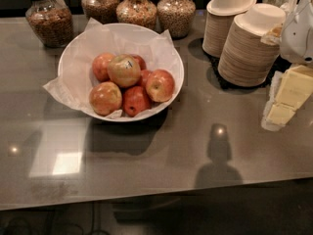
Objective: Pick apple from white bowl
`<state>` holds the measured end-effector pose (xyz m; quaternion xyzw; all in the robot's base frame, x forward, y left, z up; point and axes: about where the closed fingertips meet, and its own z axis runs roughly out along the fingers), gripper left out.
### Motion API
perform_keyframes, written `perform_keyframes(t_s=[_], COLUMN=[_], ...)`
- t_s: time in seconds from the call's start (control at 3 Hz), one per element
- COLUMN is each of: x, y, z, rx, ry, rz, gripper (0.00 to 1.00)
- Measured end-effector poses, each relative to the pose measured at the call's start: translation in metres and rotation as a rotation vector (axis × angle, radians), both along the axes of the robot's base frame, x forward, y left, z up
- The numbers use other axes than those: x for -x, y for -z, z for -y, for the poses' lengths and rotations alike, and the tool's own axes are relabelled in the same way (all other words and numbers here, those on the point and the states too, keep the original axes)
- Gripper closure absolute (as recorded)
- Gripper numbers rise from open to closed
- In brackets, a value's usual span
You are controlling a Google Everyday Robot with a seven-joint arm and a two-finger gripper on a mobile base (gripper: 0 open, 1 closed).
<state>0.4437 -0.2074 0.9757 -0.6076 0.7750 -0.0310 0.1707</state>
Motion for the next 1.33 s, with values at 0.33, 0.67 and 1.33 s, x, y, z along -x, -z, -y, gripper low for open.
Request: perform_keyframes(t_s=[0.33, 0.67, 1.33], x=[-0.018, -0.031, -0.037], y=[0.003, -0.005, 0.003], z=[-0.029, -0.064, -0.074], rx=[-0.024, -0.059, -0.109], ry=[-0.064, -0.15, -0.145], rz=[0.02, 0.055, 0.062], gripper=[0.0, 0.0, 0.0])
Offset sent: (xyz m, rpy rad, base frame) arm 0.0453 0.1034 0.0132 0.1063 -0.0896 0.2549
